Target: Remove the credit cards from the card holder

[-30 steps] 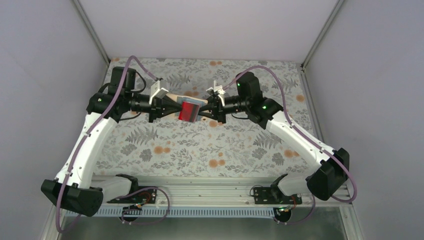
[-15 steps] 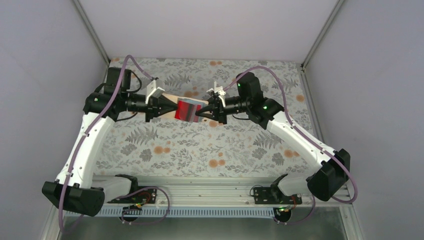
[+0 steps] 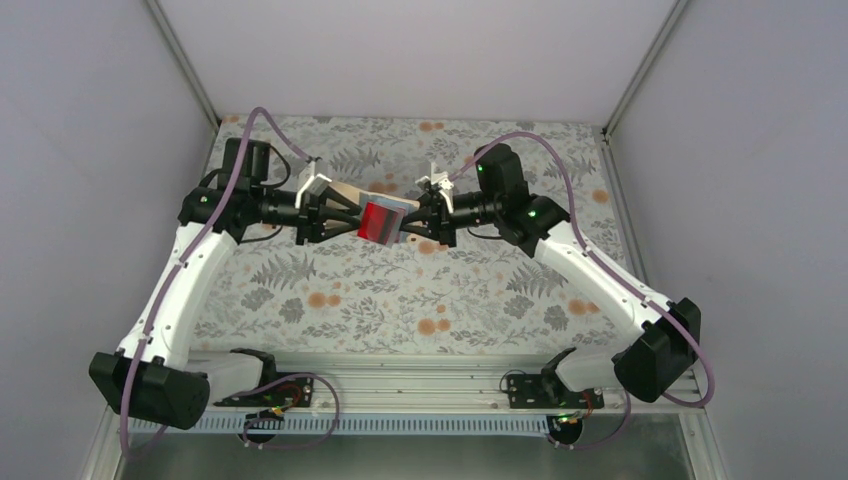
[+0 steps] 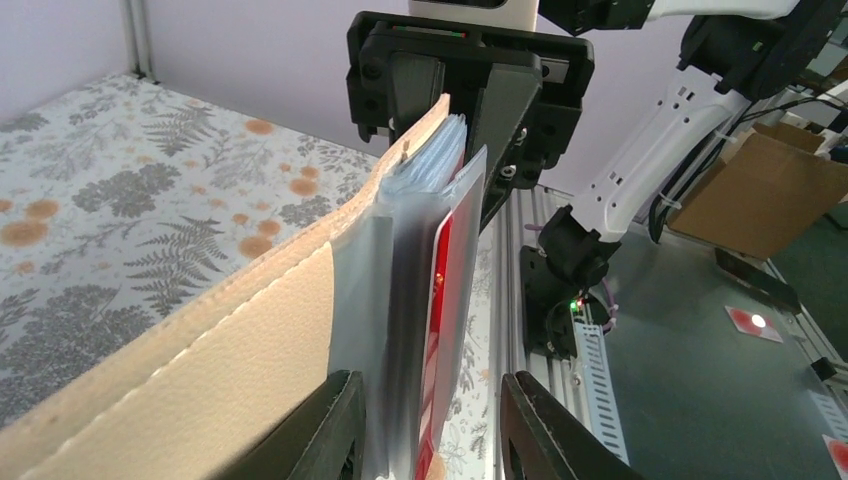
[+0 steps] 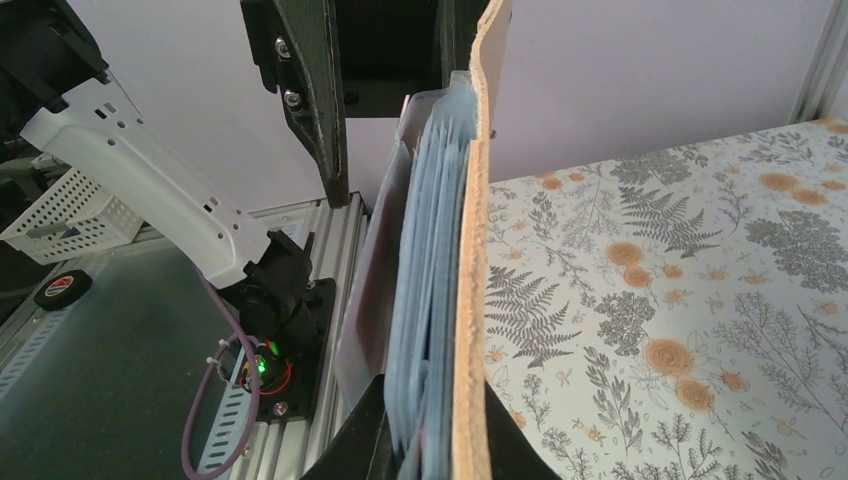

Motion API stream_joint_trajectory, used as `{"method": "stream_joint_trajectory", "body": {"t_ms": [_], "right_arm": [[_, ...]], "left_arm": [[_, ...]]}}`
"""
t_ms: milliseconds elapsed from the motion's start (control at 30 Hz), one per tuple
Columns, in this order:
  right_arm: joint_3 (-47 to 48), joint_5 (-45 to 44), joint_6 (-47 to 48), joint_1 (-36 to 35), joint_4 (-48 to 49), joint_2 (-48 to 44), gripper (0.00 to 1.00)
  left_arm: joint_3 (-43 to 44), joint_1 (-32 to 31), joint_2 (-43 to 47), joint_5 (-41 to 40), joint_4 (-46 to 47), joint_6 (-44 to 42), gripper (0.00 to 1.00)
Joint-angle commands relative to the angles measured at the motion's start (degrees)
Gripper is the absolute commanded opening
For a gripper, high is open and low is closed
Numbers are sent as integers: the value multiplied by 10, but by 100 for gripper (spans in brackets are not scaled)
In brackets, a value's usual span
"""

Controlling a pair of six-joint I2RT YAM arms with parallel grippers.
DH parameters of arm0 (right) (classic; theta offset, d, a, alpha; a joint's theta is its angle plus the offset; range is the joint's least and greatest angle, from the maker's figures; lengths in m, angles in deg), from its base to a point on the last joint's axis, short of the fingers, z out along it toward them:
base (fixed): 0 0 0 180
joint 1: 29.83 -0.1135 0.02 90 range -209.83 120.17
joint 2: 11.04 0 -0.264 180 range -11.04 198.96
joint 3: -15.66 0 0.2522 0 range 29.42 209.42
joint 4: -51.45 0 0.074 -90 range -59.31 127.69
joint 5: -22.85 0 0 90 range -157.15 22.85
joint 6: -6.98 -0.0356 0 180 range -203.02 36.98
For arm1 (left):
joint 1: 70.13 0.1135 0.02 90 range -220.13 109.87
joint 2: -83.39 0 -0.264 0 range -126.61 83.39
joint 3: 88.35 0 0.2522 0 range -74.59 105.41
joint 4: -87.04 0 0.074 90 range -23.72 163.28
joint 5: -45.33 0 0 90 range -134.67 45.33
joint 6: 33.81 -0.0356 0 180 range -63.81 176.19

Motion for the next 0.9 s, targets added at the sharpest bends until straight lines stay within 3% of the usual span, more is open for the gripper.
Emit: {"method": "stream_joint_trajectory", "body": {"t_ms": [0,233,400,633,867], "right_arm": [[17,34,11,-3,10,-10,4],[16,37,8,-2,17,-7,4],[13,36,7,-2,19,-9,4],[5,26,14,1,14,-16,4],[-18,22,10,19,21,-35,4]], "left_arm": [[-1,-9,-5,17,34,7,35],[4,-35,-15,-6,52,33,34],[19,-36,-15,-15,33,23,3],[33,-22,-6,-24,-17,-20,2],[42,23,1,-83,-34,-42,2]]}}
